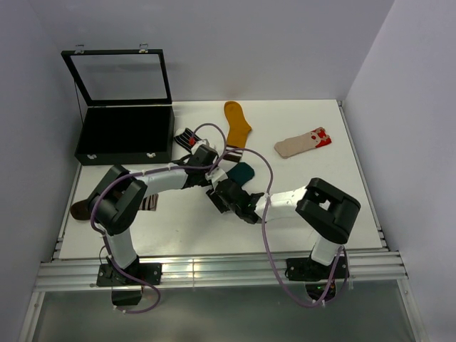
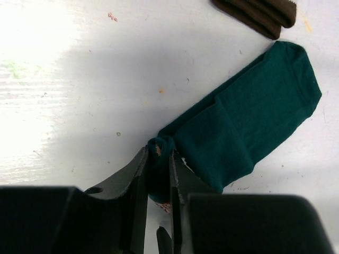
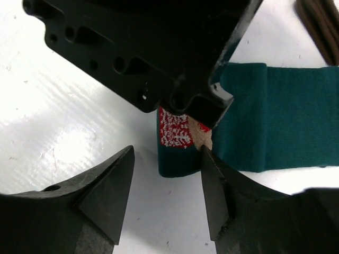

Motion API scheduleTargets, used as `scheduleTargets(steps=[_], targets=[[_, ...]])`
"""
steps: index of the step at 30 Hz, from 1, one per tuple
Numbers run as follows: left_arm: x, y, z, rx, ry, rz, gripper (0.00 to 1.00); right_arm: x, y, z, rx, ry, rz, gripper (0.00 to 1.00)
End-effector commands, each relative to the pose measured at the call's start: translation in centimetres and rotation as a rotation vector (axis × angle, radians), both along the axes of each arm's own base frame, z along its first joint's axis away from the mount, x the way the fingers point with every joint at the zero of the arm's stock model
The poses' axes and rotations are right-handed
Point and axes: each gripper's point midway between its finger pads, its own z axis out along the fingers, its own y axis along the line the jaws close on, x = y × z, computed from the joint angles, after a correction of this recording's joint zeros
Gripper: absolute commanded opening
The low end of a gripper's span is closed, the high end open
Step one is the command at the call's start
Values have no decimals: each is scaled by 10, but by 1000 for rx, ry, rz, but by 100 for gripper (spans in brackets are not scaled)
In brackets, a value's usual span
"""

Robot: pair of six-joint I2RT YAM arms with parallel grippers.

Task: Roll the socks
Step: Roll the sock at the center of the board.

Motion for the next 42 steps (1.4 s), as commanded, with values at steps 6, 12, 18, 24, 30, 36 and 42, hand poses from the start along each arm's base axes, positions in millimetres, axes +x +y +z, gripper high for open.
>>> scheduleTargets(steps=[6,12,18,24,30,36,42], targets=[[-3,-5,-4,18,15,-52,1,15,5,-13,11,1,-43,45],[-3,-5,-2,12,10,-48,7,16,-14,-21,49,91,-116,0],[3,0,15,-15,-34,5,44,-7,-9,-11,223,330,-58,0],[5,17,40,-88,-97,106,76,-19,-5,20,443,605,5,0],[-9,23,51,-174,-97,143,83,-23,6,31,572,814,50,0],[-23,20,35,-215,-34,143,81,-16,5,22,630,925,33,0],[-30,24,21,-209,13,174,78,-9,1,12,652,969,-11,0]])
